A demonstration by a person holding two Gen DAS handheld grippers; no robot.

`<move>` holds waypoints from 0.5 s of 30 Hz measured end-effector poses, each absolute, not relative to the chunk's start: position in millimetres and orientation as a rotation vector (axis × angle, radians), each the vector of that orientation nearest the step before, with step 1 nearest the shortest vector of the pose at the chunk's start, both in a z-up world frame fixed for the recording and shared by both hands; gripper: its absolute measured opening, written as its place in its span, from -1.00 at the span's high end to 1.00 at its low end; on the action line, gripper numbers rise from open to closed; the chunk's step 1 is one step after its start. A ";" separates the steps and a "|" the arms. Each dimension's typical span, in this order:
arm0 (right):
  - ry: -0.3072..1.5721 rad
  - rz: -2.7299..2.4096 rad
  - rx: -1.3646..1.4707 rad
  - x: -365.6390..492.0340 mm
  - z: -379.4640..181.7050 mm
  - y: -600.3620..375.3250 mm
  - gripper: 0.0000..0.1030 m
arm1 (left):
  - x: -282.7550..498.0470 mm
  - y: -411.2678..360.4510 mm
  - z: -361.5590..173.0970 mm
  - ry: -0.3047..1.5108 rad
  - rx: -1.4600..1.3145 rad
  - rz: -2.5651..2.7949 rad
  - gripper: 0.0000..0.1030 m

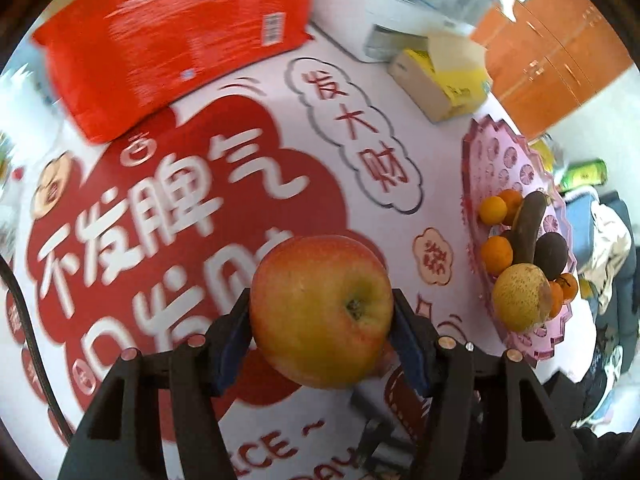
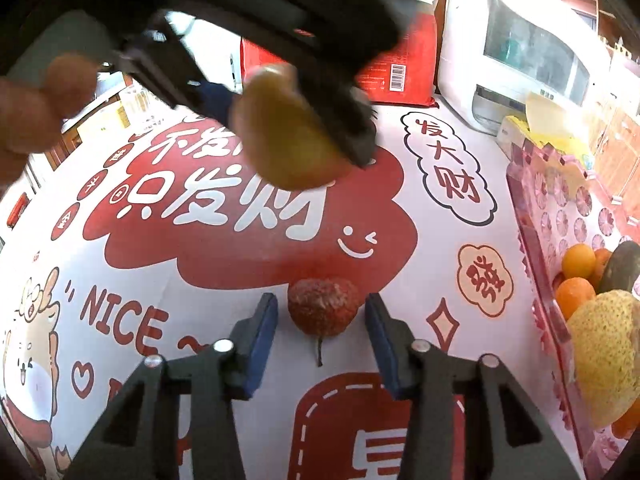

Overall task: Organize fruits
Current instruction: 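Close the left tool on the red apple while the right tool grasps the lychee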

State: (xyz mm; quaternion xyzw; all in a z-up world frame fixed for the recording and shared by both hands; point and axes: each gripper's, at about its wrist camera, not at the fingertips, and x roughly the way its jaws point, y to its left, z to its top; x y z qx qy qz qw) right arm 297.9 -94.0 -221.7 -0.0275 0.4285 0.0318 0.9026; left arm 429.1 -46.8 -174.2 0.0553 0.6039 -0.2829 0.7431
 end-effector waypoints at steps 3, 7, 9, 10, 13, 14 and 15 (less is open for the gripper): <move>0.883 0.059 -0.055 299.2 -221.6 -92.1 0.36 | 427.7 -23.8 -168.9 1.328 0.104 -0.603 -0.22; 0.879 0.079 -0.045 295.1 -222.0 -86.8 0.38 | 411.7 -0.2 -174.0 1.371 0.103 -0.558 -0.22; 0.885 0.083 -0.048 290.8 -221.3 -84.2 0.39 | 401.5 8.8 -175.6 1.388 0.091 -0.546 -0.22; 0.893 0.085 -0.048 287.5 -220.3 -81.7 0.39 | 393.9 15.9 -176.2 1.398 0.084 -0.538 -0.22; 0.885 0.093 -0.059 280.7 -215.7 -71.5 0.39 | 375.7 31.7 -176.5 1.411 0.063 -0.515 -0.22; 0.882 0.097 -0.070 278.1 -214.8 -67.8 0.39 | 371.9 33.9 -176.7 1.412 0.056 -0.511 -0.22; 0.879 0.100 -0.078 275.3 -213.5 -64.3 0.40 | 366.4 38.5 -175.7 1.412 0.047 -0.503 -0.23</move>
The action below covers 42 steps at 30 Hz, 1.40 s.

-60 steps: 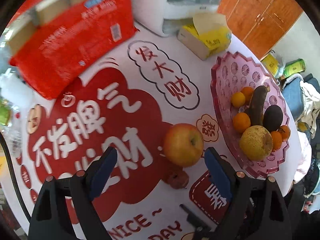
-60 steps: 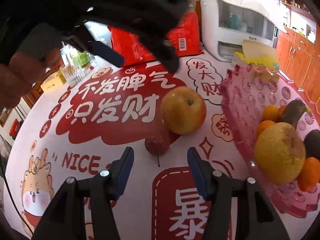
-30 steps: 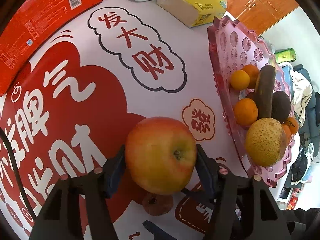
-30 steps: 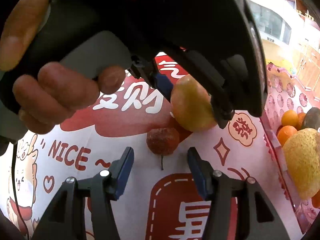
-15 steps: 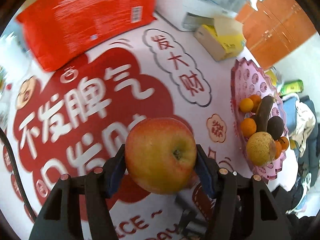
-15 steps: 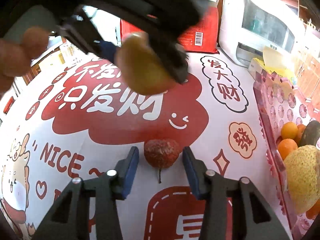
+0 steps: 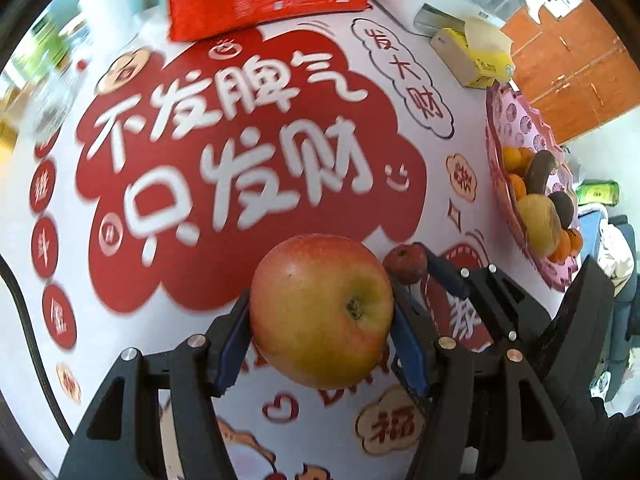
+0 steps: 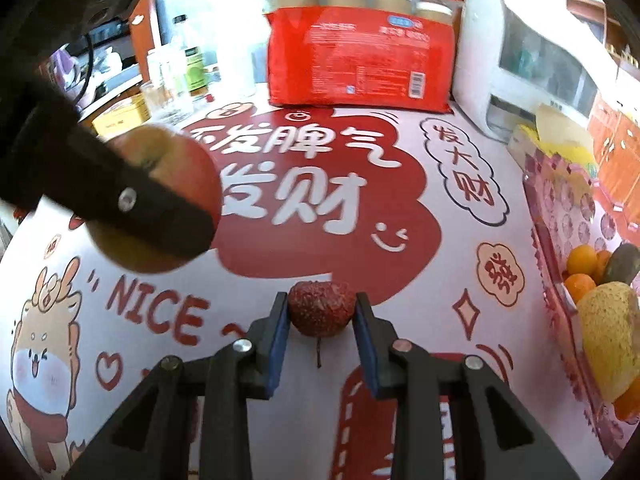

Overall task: Organize fruits
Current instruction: 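Close the left tool on the red apple while the right tool grasps the lychee, then carry the apple in the left tool and lychee in the right tool over the bowl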

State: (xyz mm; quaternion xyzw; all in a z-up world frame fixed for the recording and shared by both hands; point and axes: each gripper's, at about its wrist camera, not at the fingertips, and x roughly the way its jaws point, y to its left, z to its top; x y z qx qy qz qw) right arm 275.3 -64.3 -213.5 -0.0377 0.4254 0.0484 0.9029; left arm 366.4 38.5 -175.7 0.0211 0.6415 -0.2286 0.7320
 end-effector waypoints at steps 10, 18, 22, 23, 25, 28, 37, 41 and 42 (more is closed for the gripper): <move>0.840 0.154 -0.110 231.2 -180.1 -56.2 0.41 | 311.7 77.8 -159.0 1.387 -0.016 -0.409 -0.22; 0.814 0.154 -0.075 192.7 -155.3 -84.9 0.41 | 283.9 71.1 -137.1 1.354 -0.038 -0.375 -0.22; 0.808 0.179 -0.050 172.8 -144.8 -106.1 0.41 | 270.6 52.4 -121.6 1.320 -0.033 -0.378 -0.23; 0.807 0.185 -0.043 168.0 -142.1 -112.3 0.41 | 267.8 47.8 -118.8 1.314 -0.034 -0.375 -0.23; 0.811 0.198 -0.029 159.8 -136.6 -125.2 0.41 | 261.4 35.8 -113.1 1.307 -0.048 -0.368 -0.22; 0.810 0.208 -0.025 148.1 -124.8 -146.9 0.41 | 254.2 14.7 -107.1 1.296 -0.061 -0.361 -0.22; 0.759 0.208 -0.056 130.1 -83.6 -229.1 0.41 | 243.9 -65.0 -89.7 1.234 -0.110 -0.345 -0.23; 0.740 0.199 -0.078 131.8 -73.0 -270.4 0.41 | 246.4 -95.2 -84.5 1.206 -0.137 -0.332 -0.23; 0.737 0.196 -0.082 133.2 -71.6 -277.3 0.41 | 246.9 -101.6 -82.8 1.198 -0.139 -0.331 -0.23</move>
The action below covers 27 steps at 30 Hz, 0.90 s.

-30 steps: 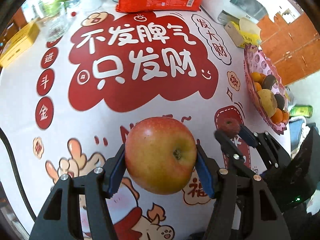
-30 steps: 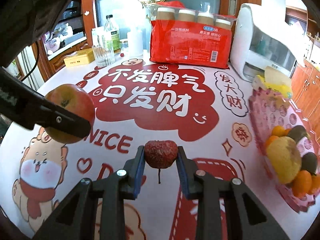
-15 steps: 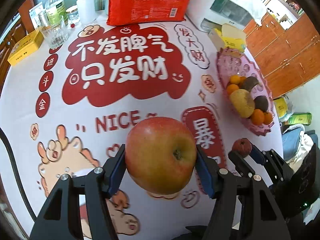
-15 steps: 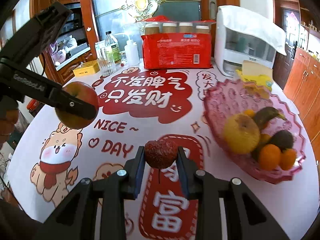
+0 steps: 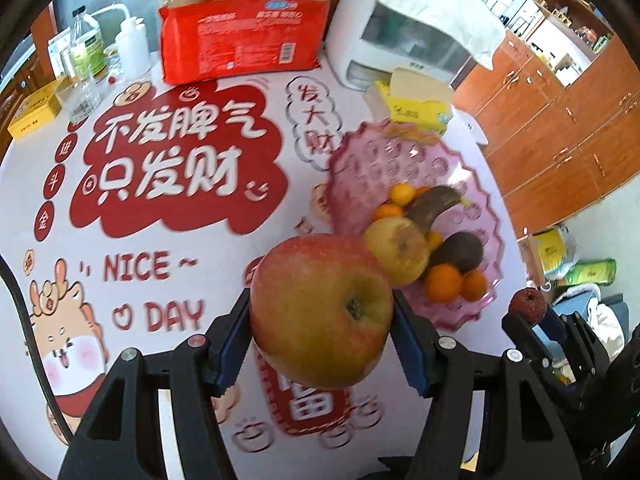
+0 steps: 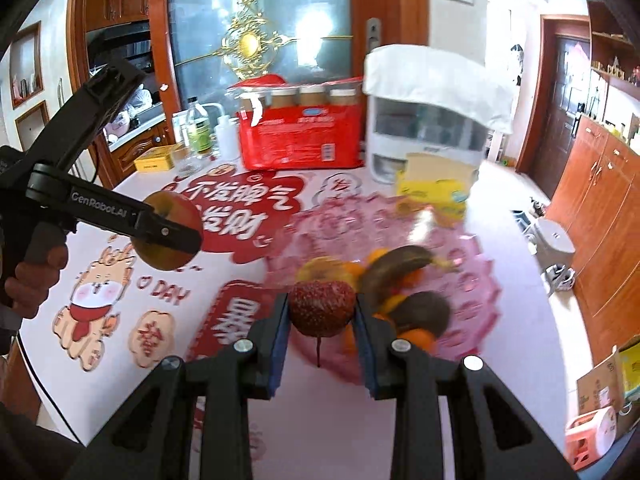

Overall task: Organize fruits
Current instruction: 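Carry the apple in the left tool and lychee in the right tool over the bowl, then open the left tool over the bowl while the right tool releases the lychee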

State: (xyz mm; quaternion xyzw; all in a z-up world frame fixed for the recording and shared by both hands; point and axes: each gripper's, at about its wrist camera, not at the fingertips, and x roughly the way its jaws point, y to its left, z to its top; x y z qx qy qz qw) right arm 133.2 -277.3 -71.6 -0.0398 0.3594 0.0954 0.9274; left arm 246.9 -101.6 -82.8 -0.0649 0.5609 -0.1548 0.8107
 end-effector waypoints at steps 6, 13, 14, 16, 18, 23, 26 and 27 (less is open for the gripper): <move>0.715 0.186 -0.072 154.9 -64.7 -327.0 0.41 | 261.1 -138.2 -74.0 1.155 -0.140 -0.322 -0.23; 0.731 0.217 -0.050 192.5 -75.9 -354.8 0.41 | 287.8 -164.2 -73.4 1.086 -0.155 -0.270 -0.23; 0.741 0.224 -0.042 196.9 -80.4 -356.5 0.41 | 290.8 -167.0 -75.8 1.084 -0.161 -0.265 -0.23; 0.765 0.243 -0.022 205.2 -91.5 -359.6 0.41 | 296.0 -172.3 -81.2 1.080 -0.163 -0.262 -0.23; 0.770 0.253 0.000 210.2 -99.7 -363.7 0.40 | 300.1 -177.7 -87.6 1.067 -0.158 -0.270 -0.23; 0.813 0.257 0.035 221.9 -119.6 -372.4 0.40 | 314.6 -188.4 -111.9 1.098 -0.192 -0.269 -0.23; 0.813 0.239 0.038 224.1 -123.8 -374.1 0.40 | 322.7 -197.3 -125.0 1.138 -0.162 -0.286 -0.23; 0.814 0.241 0.037 224.7 -125.1 -373.9 0.40 | 324.9 -199.1 -128.8 1.150 -0.157 -0.288 -0.23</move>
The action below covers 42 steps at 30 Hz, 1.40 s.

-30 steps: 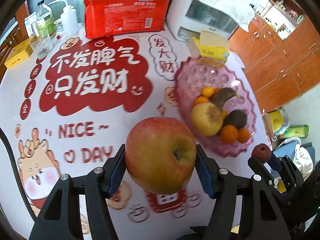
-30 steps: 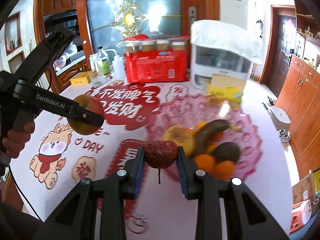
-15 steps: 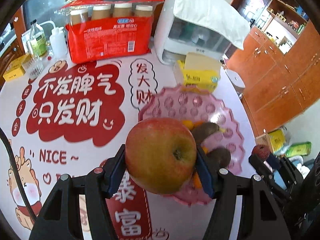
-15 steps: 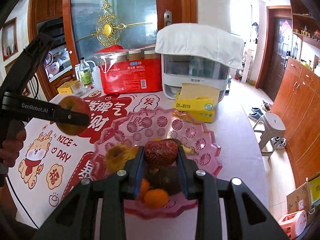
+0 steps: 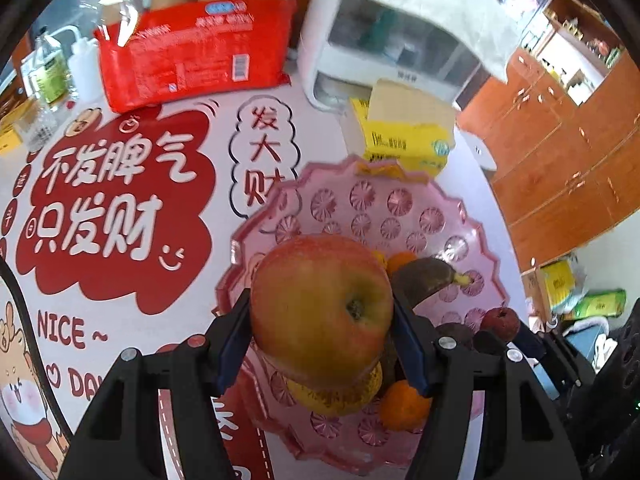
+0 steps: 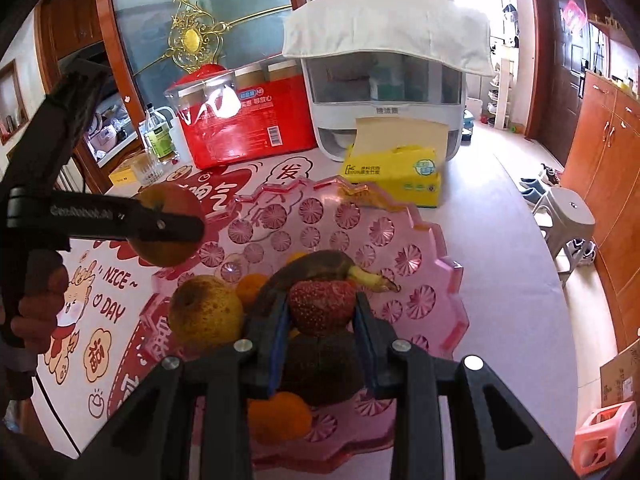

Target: Organize fruits

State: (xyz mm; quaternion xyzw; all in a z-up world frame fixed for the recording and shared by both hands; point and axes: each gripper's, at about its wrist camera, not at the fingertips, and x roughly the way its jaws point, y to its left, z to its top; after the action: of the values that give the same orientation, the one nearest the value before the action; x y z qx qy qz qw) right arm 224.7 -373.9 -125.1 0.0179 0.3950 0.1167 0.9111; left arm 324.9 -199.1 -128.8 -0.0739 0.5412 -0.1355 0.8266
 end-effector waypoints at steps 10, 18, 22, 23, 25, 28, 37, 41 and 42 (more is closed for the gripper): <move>0.826 0.184 0.029 225.1 -120.6 -369.7 0.08 | 323.6 -206.2 -117.0 1.151 -0.094 -0.329 -0.60; 0.812 0.131 0.055 196.2 -81.4 -352.1 -0.08 | 271.9 -169.7 -63.7 1.066 -0.100 -0.330 -0.68; 0.790 0.130 0.107 175.4 -64.8 -337.5 -0.18 | 231.4 -133.0 -41.6 1.019 -0.080 -0.260 -0.74; 0.793 0.118 0.109 170.6 -62.1 -332.1 -0.18 | 219.5 -120.4 -35.0 1.005 -0.075 -0.244 -0.74; 0.803 0.094 0.112 161.6 -59.0 -322.0 -0.18 | 199.1 -96.7 -24.7 0.980 -0.081 -0.231 -0.74; 0.827 0.079 0.134 144.1 -55.0 -304.4 -0.18 | 172.6 -62.4 -14.4 0.961 -0.093 -0.213 -0.75; 0.924 0.068 0.166 80.3 -73.2 -215.0 -0.20 | 90.6 37.3 -23.9 0.998 -0.102 -0.167 -0.75; 0.966 0.117 0.159 56.9 -88.0 -166.2 -0.20 | 60.0 69.8 -39.5 1.015 -0.157 -0.149 -0.75; 0.984 0.146 0.152 50.2 -90.7 -153.3 -0.20 | 54.2 77.7 -42.4 1.018 -0.176 -0.139 -0.75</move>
State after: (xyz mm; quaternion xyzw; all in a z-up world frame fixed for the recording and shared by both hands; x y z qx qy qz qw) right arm 50.2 -153.3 -90.7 0.0729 0.4716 0.0700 0.8760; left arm 54.2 77.7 -42.4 -0.0841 0.4862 -0.0663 0.8673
